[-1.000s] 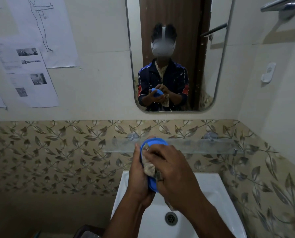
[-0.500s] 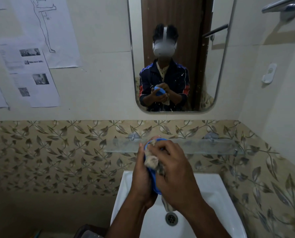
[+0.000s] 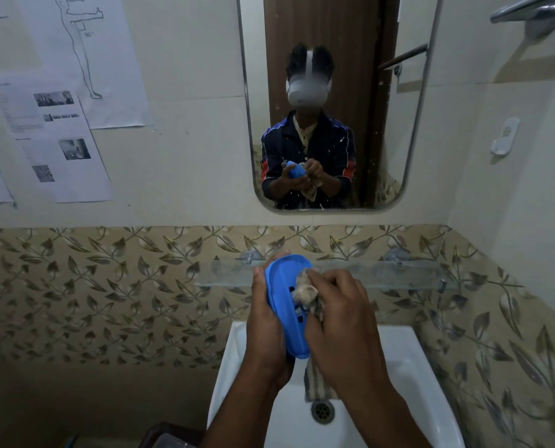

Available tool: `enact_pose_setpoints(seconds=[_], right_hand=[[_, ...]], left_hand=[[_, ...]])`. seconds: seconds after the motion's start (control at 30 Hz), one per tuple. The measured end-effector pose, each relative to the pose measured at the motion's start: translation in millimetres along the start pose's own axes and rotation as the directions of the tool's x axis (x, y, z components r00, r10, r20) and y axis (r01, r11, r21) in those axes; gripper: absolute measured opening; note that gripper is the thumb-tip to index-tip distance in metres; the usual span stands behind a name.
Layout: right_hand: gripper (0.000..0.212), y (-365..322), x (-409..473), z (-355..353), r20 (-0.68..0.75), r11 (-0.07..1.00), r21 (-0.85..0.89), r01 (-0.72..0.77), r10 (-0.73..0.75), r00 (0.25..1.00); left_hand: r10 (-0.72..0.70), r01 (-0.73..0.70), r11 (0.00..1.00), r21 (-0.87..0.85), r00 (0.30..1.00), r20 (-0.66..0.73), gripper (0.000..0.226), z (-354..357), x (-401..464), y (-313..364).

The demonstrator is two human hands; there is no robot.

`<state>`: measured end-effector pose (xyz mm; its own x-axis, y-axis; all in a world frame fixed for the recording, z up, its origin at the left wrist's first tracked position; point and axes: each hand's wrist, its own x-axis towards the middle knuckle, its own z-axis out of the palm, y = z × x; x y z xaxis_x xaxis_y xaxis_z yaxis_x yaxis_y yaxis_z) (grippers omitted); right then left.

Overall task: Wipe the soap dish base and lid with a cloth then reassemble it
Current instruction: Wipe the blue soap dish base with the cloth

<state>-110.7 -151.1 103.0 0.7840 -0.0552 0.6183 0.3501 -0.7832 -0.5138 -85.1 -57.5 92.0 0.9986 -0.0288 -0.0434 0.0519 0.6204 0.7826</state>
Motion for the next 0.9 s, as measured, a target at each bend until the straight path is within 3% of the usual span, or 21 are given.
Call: enact_pose_setpoints(seconds=[0.17, 0.27, 0.43, 0.53, 0.67, 0.83, 0.9], right_hand=[[0.049, 7.4, 22.3, -9.2, 0.031, 0.987, 0.069, 0.146, -0.149, 0.988], [0.047, 16.0, 15.0, -10.5, 0.035, 0.992, 0.036, 0.124, -0.125, 0.992], [0.037, 8.2, -17.5, -7.3, 0.149, 0.997, -0.013, 0.081, -0.078, 0.986], [0.035, 8.0, -4.4, -9.4, 0.047, 0.993, 0.093, 0.071, -0.076, 0.996], [0.036, 2.8, 16.1, -8.3, -0.082, 0.991, 0.090, 0.098, -0.091, 0.992], [0.040, -5.5, -15.0, -9.1, 0.084, 0.996, 0.036, 0.078, -0.080, 0.993], [0.033, -6.0, -17.9, -11.8, 0.083, 0.994, 0.063, 0.091, -0.096, 0.992]], left_hand=[[0.024, -0.025, 0.999, 0.022, 0.998, 0.063, 0.062, 2.1, -1.4, 10.1], [0.034, -0.036, 0.998, 0.047, 0.998, 0.056, 0.062, -1.2, 2.0, 13.2], [0.106, -0.106, 0.993, -0.051, 0.994, -0.002, 0.068, -6.4, 13.6, 21.7], [0.080, -0.079, 0.992, -0.099, 0.997, 0.012, 0.071, -1.3, 13.2, 20.5], [0.033, -0.027, 0.995, -0.092, 0.997, 0.063, 0.072, 7.3, 8.9, 15.7], [0.080, -0.077, 0.989, -0.126, 0.996, 0.024, 0.074, -2.9, 12.5, 21.3], [0.088, -0.085, 0.986, -0.146, 0.996, 0.016, 0.074, -3.6, 12.2, 20.0]])
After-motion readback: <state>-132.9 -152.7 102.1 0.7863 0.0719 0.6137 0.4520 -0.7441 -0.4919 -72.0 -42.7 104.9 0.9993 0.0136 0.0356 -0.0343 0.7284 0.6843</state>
